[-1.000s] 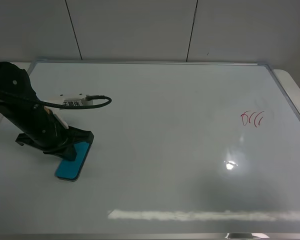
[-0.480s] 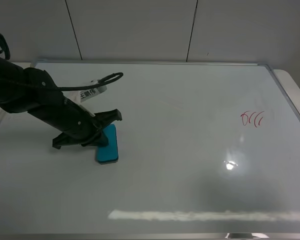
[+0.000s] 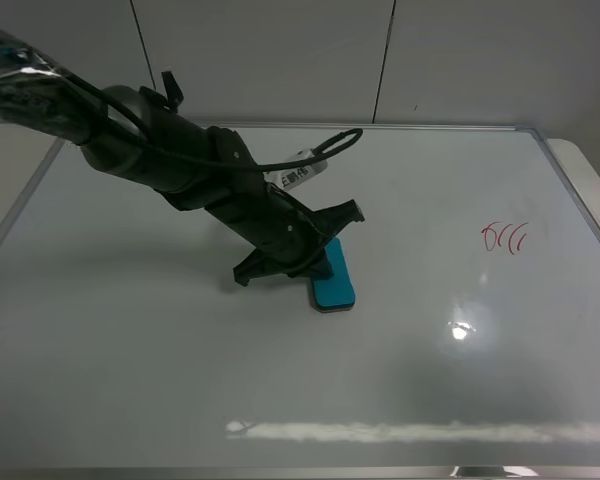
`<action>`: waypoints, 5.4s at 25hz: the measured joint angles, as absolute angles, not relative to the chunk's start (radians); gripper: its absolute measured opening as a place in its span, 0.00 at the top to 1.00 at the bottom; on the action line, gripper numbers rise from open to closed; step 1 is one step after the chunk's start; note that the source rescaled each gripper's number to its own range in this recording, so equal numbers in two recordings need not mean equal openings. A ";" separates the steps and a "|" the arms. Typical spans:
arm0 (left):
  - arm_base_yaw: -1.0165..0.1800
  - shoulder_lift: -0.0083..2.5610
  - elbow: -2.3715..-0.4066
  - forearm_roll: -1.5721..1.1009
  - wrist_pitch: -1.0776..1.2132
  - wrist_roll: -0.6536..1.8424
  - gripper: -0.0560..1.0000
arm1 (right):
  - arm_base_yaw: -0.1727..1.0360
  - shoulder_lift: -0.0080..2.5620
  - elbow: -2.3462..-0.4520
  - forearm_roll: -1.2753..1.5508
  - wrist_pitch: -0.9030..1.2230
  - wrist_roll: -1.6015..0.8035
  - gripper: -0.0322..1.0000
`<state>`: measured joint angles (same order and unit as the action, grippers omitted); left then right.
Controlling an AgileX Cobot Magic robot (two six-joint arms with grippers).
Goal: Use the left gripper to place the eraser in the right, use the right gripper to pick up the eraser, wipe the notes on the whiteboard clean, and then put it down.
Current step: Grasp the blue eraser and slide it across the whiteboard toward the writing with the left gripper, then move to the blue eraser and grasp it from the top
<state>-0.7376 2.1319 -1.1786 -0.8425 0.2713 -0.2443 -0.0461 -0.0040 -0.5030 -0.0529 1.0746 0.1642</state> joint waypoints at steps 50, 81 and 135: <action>-0.484 1.276 -0.849 -0.056 0.311 0.000 0.94 | -0.046 -0.004 -0.503 -0.053 1.075 0.164 0.00; -0.103 -0.002 -0.570 0.014 1.183 -0.072 0.00 | -0.046 -0.004 -0.503 -0.053 1.075 0.164 0.00; -0.099 -0.006 -0.507 0.000 1.056 -0.073 0.00 | -0.046 -0.004 -0.503 -0.046 1.075 0.161 0.00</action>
